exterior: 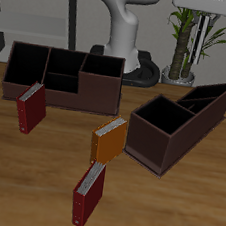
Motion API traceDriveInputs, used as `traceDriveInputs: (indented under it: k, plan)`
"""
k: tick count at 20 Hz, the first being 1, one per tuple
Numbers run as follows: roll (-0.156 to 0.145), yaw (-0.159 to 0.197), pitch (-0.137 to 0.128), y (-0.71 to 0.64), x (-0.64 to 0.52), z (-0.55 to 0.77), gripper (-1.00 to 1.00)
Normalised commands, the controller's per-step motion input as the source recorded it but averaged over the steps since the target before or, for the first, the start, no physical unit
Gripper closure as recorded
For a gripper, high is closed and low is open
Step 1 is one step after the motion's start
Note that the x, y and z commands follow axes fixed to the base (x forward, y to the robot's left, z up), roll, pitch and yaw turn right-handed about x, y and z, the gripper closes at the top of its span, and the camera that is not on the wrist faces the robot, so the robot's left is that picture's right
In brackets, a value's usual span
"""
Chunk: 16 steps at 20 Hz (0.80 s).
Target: Place the striped book into the left desk caddy's left compartment
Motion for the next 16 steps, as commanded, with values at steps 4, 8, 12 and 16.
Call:
traceDriveInputs:
  k: [4, 8, 12, 16]
  plan:
    - [0.086, -0.01, 0.062, 0.19, -0.18, -0.18, 1.0]
    - [0.039, -0.01, 0.022, 0.07, -0.08, -0.06, 1.0]
    - [0.09, -0.018, 0.024, 0.25, -0.24, -0.05, 1.0]
    - [0.032, -0.013, -0.022, 0.15, -0.07, 0.05, 1.0]
